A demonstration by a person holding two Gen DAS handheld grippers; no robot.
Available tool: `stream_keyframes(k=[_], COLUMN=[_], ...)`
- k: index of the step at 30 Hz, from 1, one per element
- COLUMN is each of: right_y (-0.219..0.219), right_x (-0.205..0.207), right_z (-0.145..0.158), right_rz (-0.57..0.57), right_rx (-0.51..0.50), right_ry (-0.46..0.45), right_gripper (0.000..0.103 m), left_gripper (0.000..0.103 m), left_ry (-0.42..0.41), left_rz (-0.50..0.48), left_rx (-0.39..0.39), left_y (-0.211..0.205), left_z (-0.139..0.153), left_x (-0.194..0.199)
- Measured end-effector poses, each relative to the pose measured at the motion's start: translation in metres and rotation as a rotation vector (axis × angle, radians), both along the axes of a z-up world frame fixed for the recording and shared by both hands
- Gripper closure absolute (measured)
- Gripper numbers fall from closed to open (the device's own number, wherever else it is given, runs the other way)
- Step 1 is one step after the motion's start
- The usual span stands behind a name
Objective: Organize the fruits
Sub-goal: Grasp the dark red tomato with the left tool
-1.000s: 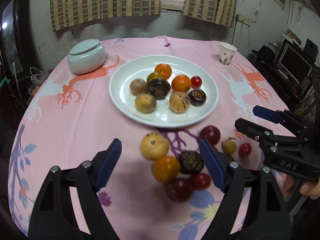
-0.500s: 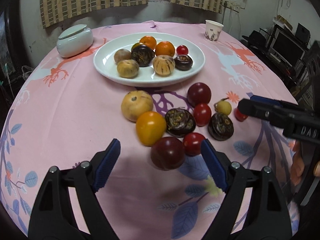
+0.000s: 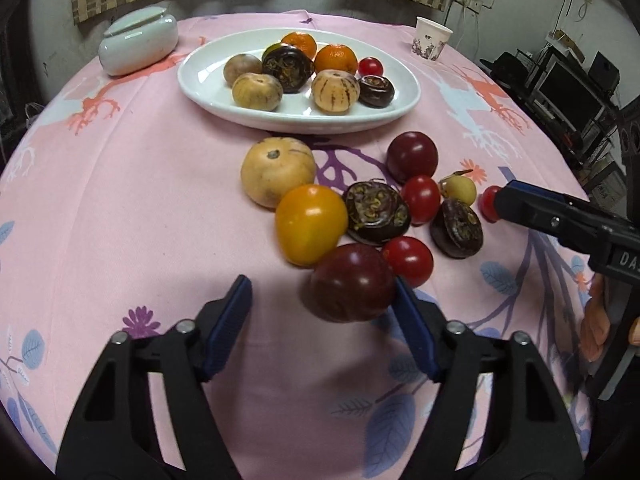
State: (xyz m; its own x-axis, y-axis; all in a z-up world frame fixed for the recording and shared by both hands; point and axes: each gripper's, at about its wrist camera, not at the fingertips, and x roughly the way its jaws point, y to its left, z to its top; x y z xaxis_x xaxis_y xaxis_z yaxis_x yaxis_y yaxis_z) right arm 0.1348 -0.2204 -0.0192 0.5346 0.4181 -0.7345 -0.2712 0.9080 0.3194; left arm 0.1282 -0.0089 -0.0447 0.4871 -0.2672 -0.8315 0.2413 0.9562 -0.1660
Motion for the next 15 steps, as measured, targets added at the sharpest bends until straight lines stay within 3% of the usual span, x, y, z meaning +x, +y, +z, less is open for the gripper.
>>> stream_keyframes(k=[4, 15], right_y=[0.001, 0.008], right_x=[-0.001, -0.002], right_z=[0.001, -0.001], right_rz=[0.005, 0.019], right_rx=[-0.008, -0.039], right_ry=[-0.002, -0.004], right_gripper=[0.037, 0.037], left_gripper=[0.061, 0.057], left_ry=[0.024, -0.031], left_rz=[-0.053, -0.053], left_rx=[-0.055, -0.001], left_y=[-0.002, -0.015], left_z=[0.002, -0.002], left_x=[-0.003, -0.005])
